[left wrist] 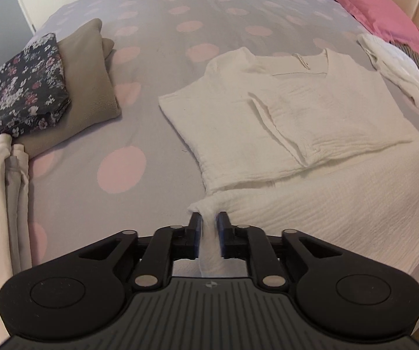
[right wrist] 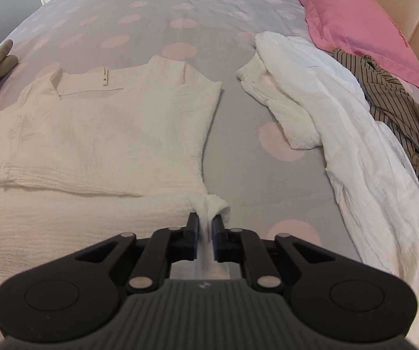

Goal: Fold clothes

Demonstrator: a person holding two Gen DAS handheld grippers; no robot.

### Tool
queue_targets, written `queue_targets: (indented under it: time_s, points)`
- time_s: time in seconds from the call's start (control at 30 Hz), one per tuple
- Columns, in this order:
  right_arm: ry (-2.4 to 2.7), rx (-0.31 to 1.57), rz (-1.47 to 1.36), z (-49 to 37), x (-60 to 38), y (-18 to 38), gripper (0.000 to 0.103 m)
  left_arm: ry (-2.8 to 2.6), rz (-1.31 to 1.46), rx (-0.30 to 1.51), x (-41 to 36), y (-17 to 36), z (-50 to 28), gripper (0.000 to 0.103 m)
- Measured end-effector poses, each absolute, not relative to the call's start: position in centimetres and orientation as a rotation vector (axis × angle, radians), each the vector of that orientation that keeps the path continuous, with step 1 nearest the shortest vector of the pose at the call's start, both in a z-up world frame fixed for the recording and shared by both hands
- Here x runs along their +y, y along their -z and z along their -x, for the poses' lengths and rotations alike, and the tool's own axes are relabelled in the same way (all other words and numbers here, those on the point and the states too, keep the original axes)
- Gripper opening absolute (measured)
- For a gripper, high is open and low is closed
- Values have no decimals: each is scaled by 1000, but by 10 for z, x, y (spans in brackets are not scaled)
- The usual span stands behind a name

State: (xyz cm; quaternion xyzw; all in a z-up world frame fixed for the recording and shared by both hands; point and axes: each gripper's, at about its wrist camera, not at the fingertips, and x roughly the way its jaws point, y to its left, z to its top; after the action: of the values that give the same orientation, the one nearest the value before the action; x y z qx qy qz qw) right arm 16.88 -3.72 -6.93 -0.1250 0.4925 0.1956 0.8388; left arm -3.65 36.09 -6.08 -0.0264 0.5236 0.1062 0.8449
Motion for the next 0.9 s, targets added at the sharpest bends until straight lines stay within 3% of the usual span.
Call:
queue_targets:
  time_s: [0.07, 0.5, 0.9]
  points:
    - [-394, 1024, 253, -167, -41, 68, 25, -244, 24, 1082, 359, 58, 40, 13]
    - [-600, 860, 300, -103, -36, 62, 25, -177, -166, 906, 320, 38, 78, 13]
    - [-902, 682, 874, -10, -22, 103, 25, 86, -432, 967, 256, 77, 121, 13]
